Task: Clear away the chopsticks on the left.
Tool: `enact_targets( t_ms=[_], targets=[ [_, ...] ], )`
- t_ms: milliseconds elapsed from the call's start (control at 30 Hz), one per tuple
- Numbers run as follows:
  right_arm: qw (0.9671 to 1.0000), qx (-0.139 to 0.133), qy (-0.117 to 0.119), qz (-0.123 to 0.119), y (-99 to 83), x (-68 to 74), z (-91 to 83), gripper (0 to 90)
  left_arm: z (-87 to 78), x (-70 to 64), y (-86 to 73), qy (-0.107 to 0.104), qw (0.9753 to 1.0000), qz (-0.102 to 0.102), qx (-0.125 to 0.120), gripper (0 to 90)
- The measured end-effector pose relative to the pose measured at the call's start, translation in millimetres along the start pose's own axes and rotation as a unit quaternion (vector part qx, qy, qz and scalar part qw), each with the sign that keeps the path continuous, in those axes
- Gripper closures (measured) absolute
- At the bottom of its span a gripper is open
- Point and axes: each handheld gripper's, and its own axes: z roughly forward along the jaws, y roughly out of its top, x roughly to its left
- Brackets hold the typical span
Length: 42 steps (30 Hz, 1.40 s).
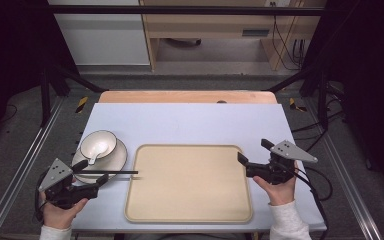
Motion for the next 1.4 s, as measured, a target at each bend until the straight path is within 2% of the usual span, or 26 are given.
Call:
enact_targets(
  t_ms=[233, 367, 500, 600, 867, 1167, 1267, 1400],
  targets=[
    [0.9998, 0.008, 0.008, -0.014, 2.1, 9.7, 3.5, 7.4, 0.1, 10.0, -14.0, 0.009, 0.9995, 0.002, 0.032, 18.3],
    [0.9997, 0.012, 0.014, -0.018, 2.8, 14.6, 5.9, 7.8, 1.7, 14.4, -17.8, 0.010, 0.9986, 0.013, 0.050, 20.5],
    [0.9996, 0.016, 0.014, -0.018, 3.0, 15.0, 6.2, 8.0, 7.7, 20.6, -23.5, 0.015, 0.9976, 0.010, 0.067, 22.6],
    [0.9996, 0.017, 0.016, -0.015, 3.0, 15.6, 6.3, 8.3, 13.8, 24.4, -27.5, 0.024, 0.9964, 0.017, 0.079, 25.8],
    [0.9995, 0.023, 0.015, -0.017, 1.8, 16.3, 9.5, 8.6, 30.0, 33.5, -35.4, 0.047, 0.9938, 0.030, 0.097, 35.4],
    [0.9994, 0.027, 0.016, -0.017, 1.1, 16.6, 11.3, 8.6, 41.1, 39.8, -39.5, 0.049, 0.9923, 0.037, 0.108, 44.0],
    [0.9993, 0.029, 0.018, -0.016, 0.8, 17.0, 11.6, 8.5, 44.8, 39.7, -40.0, 0.050, 0.9908, 0.048, 0.116, 46.3],
    [0.9993, 0.030, 0.018, -0.016, 0.7, 17.1, 11.9, 8.5, 44.3, 39.8, -40.0, 0.051, 0.9909, 0.048, 0.115, 48.2]
  ],
)
